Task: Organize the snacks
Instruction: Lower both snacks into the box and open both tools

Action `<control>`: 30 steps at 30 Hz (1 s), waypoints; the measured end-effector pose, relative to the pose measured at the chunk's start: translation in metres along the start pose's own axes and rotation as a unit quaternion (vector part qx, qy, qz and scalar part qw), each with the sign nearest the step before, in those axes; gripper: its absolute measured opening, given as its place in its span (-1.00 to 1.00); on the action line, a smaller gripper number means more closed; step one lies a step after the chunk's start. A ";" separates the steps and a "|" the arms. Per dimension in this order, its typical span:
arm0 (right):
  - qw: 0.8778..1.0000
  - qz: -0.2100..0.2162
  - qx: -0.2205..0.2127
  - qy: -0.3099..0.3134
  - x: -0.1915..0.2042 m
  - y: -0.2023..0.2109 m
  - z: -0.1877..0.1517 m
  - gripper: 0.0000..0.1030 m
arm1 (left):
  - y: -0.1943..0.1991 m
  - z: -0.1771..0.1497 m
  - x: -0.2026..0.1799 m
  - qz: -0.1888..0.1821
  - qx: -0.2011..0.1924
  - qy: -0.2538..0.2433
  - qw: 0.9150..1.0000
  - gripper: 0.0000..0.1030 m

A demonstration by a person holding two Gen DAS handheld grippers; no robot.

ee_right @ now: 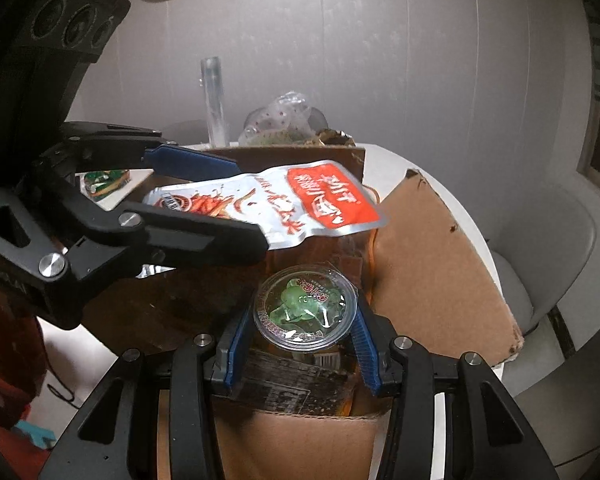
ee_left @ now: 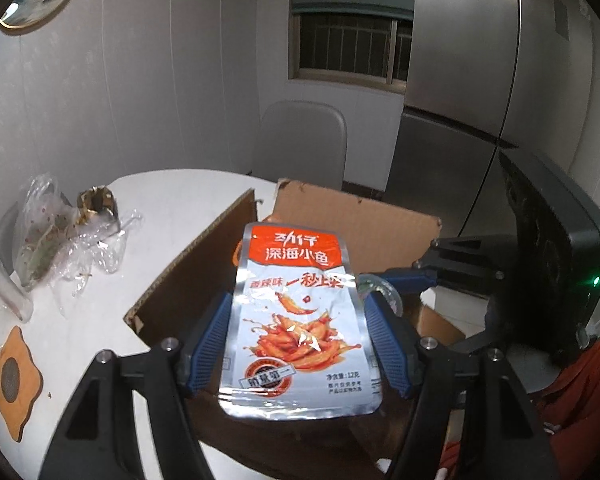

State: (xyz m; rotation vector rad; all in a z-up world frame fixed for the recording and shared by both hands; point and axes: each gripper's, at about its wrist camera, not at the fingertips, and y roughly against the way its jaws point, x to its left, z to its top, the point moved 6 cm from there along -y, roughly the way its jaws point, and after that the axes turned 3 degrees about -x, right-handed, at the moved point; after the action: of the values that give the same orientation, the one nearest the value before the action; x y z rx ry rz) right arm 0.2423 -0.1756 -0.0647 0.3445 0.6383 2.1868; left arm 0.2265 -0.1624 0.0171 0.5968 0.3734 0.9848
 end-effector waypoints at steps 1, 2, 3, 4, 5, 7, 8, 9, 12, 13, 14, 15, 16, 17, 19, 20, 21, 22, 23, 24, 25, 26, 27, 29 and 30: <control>1.000 -0.001 0.003 0.000 -0.001 -0.002 -0.001 -0.20 | -0.001 -0.001 0.000 -0.001 0.003 0.001 1.000 0.27; 1.000 -0.003 0.005 0.001 0.000 -0.002 0.000 -0.20 | -0.003 -0.003 0.001 -0.002 0.006 0.002 1.000 0.27; 1.000 -0.006 0.007 0.002 -0.001 -0.004 0.001 -0.20 | -0.004 -0.004 0.002 -0.002 0.008 0.003 1.000 0.27; 1.000 -0.007 0.010 0.004 -0.001 -0.008 0.002 -0.19 | -0.005 -0.004 0.002 0.001 0.010 0.001 1.000 0.27; 1.000 -0.008 0.012 0.005 0.001 -0.009 0.002 -0.19 | -0.005 -0.004 0.003 0.002 0.010 0.000 1.000 0.27; 1.000 -0.010 0.016 0.008 0.003 -0.012 0.003 -0.19 | -0.006 -0.005 0.003 0.005 0.012 -0.003 1.000 0.27; 1.000 -0.011 0.018 0.010 0.003 -0.013 0.004 -0.19 | -0.007 -0.005 0.003 0.007 0.013 -0.005 1.000 0.27; 1.000 -0.013 0.019 0.013 0.003 -0.015 0.004 -0.19 | -0.007 -0.006 0.003 0.009 0.014 -0.006 1.000 0.27; 0.999 -0.014 0.024 0.016 0.005 -0.017 0.004 -0.18 | -0.008 -0.006 0.003 0.011 0.018 -0.008 1.000 0.29; 0.999 -0.014 0.025 0.016 0.005 -0.018 0.005 -0.17 | -0.009 -0.007 0.004 0.010 0.019 -0.007 1.000 0.33; 0.999 -0.014 0.027 0.015 0.006 -0.019 0.005 -0.16 | -0.009 -0.007 0.004 0.009 0.019 -0.006 1.000 0.37; 0.999 -0.014 0.028 0.016 0.007 -0.020 0.006 -0.13 | -0.008 -0.007 0.005 0.008 0.019 -0.005 1.000 0.38; 0.999 -0.014 0.029 0.016 0.007 -0.020 0.006 -0.04 | -0.009 -0.007 0.005 0.009 0.019 -0.005 1.000 0.39; 0.999 -0.015 0.028 0.017 0.007 -0.020 0.005 -0.01 | -0.009 -0.007 0.006 0.012 0.019 -0.006 1.000 0.39; 0.999 -0.017 0.026 0.018 0.007 -0.017 0.004 0.04 | -0.009 -0.008 0.005 0.015 0.018 -0.008 1.000 0.42; 0.999 -0.019 0.026 0.019 0.007 -0.017 0.004 0.05 | -0.008 -0.007 0.005 0.016 0.017 -0.008 1.000 0.45; 0.999 -0.020 0.026 0.019 0.007 -0.016 0.004 0.08 | -0.007 -0.007 0.004 0.016 0.015 -0.008 1.000 0.48; 0.999 -0.021 0.025 0.020 0.007 -0.016 0.005 0.14 | -0.006 -0.007 0.004 0.017 0.013 -0.007 1.000 0.52; 0.999 -0.021 0.024 0.020 0.007 -0.015 0.005 0.16 | -0.005 -0.006 0.004 0.018 0.010 -0.007 1.000 0.55; 0.999 -0.022 0.024 0.021 0.008 -0.014 0.005 0.20 | -0.003 -0.005 0.004 0.019 0.007 -0.006 1.000 0.56; 0.999 -0.023 0.023 0.023 0.008 -0.013 0.005 0.21 | -0.001 -0.004 0.003 0.020 0.003 -0.005 1.000 0.58; 0.999 -0.025 0.022 0.025 0.009 -0.012 0.005 0.21 | 0.002 -0.003 0.003 0.021 0.000 -0.004 1.000 0.61; 0.999 -0.026 0.021 0.026 0.010 -0.010 0.005 0.22 | 0.005 -0.002 0.003 0.023 -0.006 -0.003 1.000 0.63; 0.999 -0.025 0.019 0.027 0.011 -0.007 0.006 0.24 | 0.012 0.000 0.003 0.028 -0.017 -0.001 0.999 0.72; 0.999 -0.025 0.017 0.027 0.011 -0.004 0.005 0.25 | 0.017 0.001 0.003 0.031 -0.024 0.001 0.999 0.73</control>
State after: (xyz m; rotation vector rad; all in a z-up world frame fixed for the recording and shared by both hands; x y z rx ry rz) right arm 0.2405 -0.1635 -0.0621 0.2857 0.7083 2.1460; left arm 0.2177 -0.1527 0.0286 0.5672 0.3328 1.0516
